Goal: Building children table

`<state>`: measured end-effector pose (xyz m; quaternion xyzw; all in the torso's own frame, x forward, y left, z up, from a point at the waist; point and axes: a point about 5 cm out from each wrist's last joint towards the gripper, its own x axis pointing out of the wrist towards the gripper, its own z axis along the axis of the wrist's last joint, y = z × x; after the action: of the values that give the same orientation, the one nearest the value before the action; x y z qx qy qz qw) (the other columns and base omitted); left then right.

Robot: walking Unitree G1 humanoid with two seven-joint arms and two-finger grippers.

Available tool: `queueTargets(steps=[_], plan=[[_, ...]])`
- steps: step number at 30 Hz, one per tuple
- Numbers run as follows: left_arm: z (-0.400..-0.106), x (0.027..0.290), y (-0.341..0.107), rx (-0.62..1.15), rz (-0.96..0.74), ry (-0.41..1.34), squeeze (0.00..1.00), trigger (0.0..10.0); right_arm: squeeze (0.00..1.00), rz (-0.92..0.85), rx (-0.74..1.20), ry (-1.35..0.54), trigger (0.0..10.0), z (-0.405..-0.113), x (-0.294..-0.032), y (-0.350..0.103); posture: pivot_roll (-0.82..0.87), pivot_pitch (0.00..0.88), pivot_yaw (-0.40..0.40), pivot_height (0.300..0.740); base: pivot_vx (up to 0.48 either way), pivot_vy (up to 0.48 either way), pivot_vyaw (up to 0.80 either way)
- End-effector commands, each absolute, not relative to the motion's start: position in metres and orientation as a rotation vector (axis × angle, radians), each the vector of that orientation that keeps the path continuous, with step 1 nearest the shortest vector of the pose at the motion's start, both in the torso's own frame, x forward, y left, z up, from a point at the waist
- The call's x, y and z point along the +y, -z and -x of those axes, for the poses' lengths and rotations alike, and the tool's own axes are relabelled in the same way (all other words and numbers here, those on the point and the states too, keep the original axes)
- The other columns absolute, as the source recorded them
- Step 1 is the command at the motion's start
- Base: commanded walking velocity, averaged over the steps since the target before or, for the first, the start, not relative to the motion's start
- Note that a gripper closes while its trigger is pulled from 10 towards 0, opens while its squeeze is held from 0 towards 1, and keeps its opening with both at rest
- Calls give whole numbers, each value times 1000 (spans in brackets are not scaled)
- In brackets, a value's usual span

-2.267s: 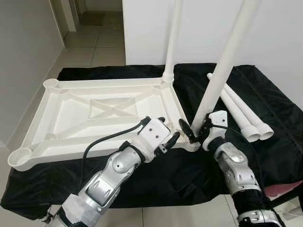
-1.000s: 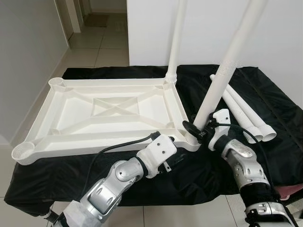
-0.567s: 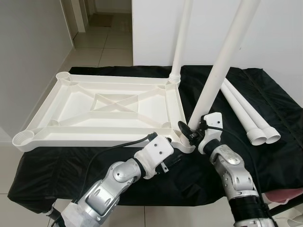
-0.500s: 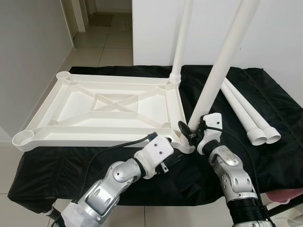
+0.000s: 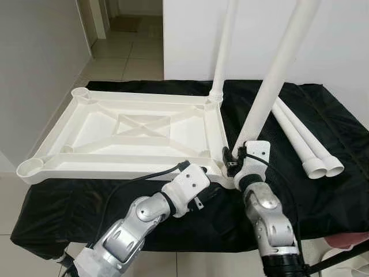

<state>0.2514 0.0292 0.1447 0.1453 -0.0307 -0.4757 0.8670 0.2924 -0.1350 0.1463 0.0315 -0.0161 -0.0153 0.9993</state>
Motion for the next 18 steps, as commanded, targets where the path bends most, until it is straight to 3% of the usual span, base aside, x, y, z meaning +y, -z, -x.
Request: queueTargets(steps=[1, 11, 12, 13, 14, 18], plan=[[-252, 32, -140, -38, -321, 1004, 0, 10000, 0, -94, -16, 97, 10000, -289, -140, -144, -29, 0, -16, 740, 0, 0, 0], [-252, 33, -141, -39, -322, 996, 0, 10000, 0, -116, -55, 66, 10000, -287, -125, -149, -13, 0, -21, 740, 0, 0, 0], [-253, 33, -142, -39, -323, 996, 0, 10000, 800, -112, -74, 49, 10000, -289, -128, -152, -15, 0, -16, 740, 0, 0, 0], [-253, 33, -142, -39, -323, 996, 0, 10000, 800, -112, -74, 49, 10000, -289, -128, -152, -15, 0, -16, 740, 0, 0, 0], [-253, 33, -142, -40, -324, 996, 0, 10000, 1000, -105, -87, 47, 10000, -291, -132, -154, -16, 0, -13, 740, 0, 0, 0], [-254, 33, -143, -41, -324, 996, 0, 10000, 1000, -72, -118, -106, 10000, -300, -142, -162, -19, 0, -12, 740, 0, 0, 0]])
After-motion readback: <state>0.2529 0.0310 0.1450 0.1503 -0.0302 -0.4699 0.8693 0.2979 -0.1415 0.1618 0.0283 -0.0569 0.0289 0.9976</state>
